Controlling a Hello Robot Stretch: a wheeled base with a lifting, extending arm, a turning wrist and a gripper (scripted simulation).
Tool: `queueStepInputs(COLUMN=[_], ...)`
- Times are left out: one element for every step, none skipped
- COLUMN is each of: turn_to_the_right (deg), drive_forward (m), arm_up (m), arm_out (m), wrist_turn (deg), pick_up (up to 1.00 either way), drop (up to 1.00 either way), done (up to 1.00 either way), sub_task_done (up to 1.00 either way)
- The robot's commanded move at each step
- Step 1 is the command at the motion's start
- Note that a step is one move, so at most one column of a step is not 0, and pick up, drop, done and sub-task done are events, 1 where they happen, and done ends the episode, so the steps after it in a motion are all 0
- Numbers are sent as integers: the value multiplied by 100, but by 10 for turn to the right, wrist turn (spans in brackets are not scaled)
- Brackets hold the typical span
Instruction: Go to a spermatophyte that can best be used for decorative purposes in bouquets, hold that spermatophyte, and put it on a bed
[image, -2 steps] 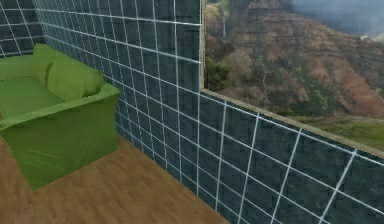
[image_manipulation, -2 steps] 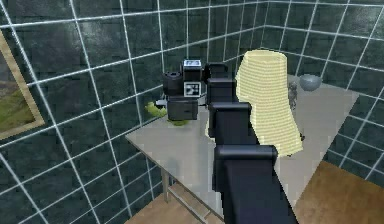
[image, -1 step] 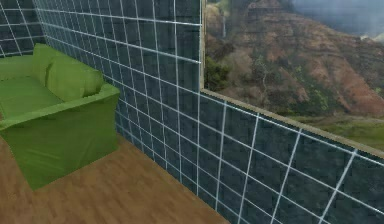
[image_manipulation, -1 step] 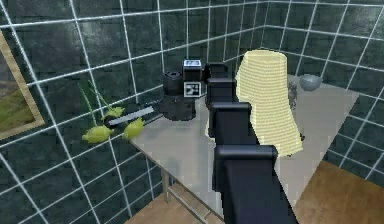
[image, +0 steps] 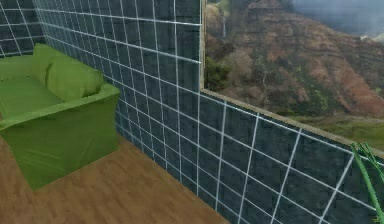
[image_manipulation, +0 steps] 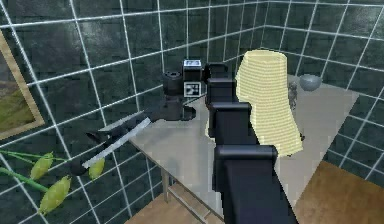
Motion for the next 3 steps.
queueStepInputs(turn_to_the_right=[0, 0, -450], drive_forward=[0, 0, 0], arm_up=[0, 0, 0], arm_out=[0, -26, 0], wrist_turn=[-330, 0, 0], pick_up=[0, 0, 0], drop=[0, 0, 0], done=[0, 0, 0], sub_task_done=[0, 0, 0])
